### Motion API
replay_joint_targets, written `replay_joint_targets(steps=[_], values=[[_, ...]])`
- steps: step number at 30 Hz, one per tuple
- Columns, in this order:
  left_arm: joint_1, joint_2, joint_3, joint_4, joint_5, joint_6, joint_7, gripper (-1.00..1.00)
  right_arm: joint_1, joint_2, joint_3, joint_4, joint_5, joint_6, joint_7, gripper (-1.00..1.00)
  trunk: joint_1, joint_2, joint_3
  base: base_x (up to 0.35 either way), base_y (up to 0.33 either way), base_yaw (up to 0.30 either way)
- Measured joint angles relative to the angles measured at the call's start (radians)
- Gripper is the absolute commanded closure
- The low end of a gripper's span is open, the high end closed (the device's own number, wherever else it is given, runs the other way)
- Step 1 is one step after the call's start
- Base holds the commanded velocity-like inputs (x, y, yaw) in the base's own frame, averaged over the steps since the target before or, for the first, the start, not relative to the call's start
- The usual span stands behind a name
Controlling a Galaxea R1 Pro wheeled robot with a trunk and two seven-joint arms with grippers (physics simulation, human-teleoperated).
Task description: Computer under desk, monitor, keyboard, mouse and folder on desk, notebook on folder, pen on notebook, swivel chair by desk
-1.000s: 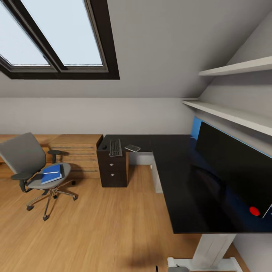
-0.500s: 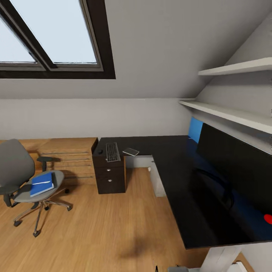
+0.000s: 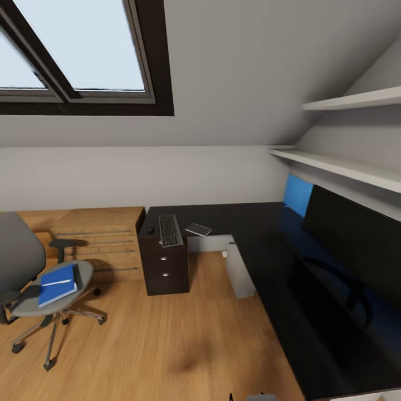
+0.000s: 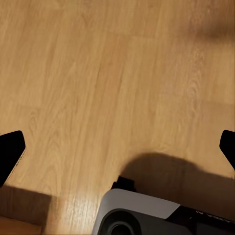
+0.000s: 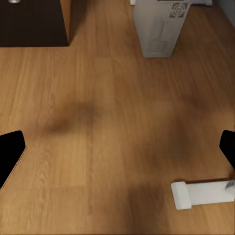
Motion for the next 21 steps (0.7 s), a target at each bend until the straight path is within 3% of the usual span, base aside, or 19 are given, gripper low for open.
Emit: replay_joint_targets(steps=[21], values=[[0.0,-0.002,-0.001,0.004,-0.001,-0.002,-0.001,-1.0,0.0,0.0,0.0,0.0,0.002,0.0,0.001,-1.0,0.0,0.0,0.0,0.295,0.201,0.0]])
